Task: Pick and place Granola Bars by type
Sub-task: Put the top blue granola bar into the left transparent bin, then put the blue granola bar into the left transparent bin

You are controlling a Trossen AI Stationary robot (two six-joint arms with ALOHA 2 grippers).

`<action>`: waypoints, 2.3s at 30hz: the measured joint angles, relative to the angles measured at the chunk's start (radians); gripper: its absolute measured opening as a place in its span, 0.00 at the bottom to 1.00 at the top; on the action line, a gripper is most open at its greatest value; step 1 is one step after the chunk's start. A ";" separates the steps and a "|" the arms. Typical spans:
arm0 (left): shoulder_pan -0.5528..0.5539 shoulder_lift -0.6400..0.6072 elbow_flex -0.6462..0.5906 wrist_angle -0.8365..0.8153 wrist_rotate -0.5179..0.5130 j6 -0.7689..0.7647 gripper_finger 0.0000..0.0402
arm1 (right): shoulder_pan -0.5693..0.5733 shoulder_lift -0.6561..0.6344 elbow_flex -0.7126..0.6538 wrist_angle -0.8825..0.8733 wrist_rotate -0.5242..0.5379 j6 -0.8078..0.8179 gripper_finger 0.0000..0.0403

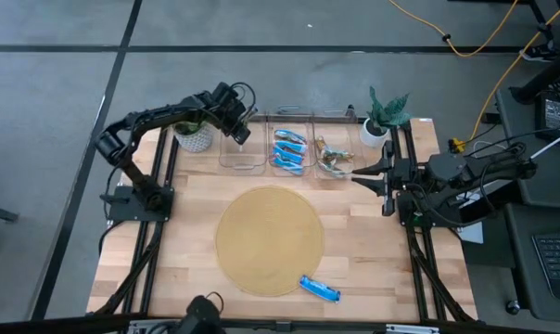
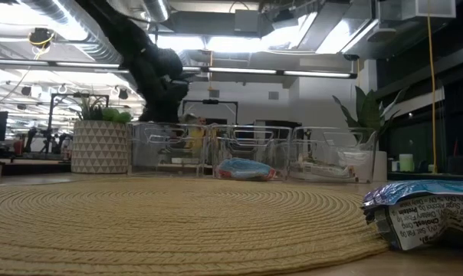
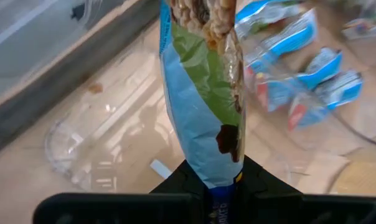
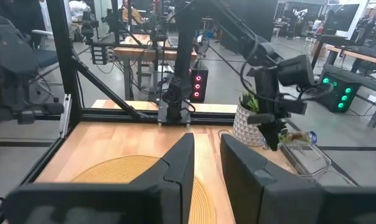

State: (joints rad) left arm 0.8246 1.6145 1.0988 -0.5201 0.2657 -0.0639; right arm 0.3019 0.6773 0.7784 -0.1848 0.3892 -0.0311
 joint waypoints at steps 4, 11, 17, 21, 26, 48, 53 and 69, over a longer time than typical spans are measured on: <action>0.017 0.043 0.000 0.000 0.006 0.000 0.06 | 0.000 0.000 0.000 0.000 0.000 0.000 0.20; 0.026 0.108 0.000 -0.018 0.006 0.000 0.06 | 0.000 0.000 0.000 -0.001 0.001 0.000 0.20; 0.026 0.146 0.000 -0.046 0.000 0.020 0.06 | 0.000 0.000 0.000 -0.001 0.001 -0.001 0.20; 0.024 0.165 0.002 -0.079 -0.014 0.029 0.06 | -0.001 0.000 0.000 -0.001 0.001 -0.007 0.20; 0.022 0.167 0.002 -0.082 -0.024 0.036 0.06 | -0.001 0.000 0.000 0.000 0.002 -0.015 0.20; -0.025 0.167 0.286 -0.314 -0.114 0.097 0.44 | -0.001 0.000 0.000 -0.001 0.002 -0.004 0.20; -0.050 0.159 0.402 -0.429 -0.116 0.124 0.44 | 0.000 0.003 0.000 -0.033 -0.029 -0.026 0.20; -0.244 -0.307 0.438 -0.450 -0.131 0.026 0.41 | 0.088 0.241 0.020 -0.079 -0.151 0.050 0.20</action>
State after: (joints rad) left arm 0.5809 1.3075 1.5364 -0.9697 0.1343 -0.0377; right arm 0.3901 0.9185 0.7987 -0.2636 0.2386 0.0186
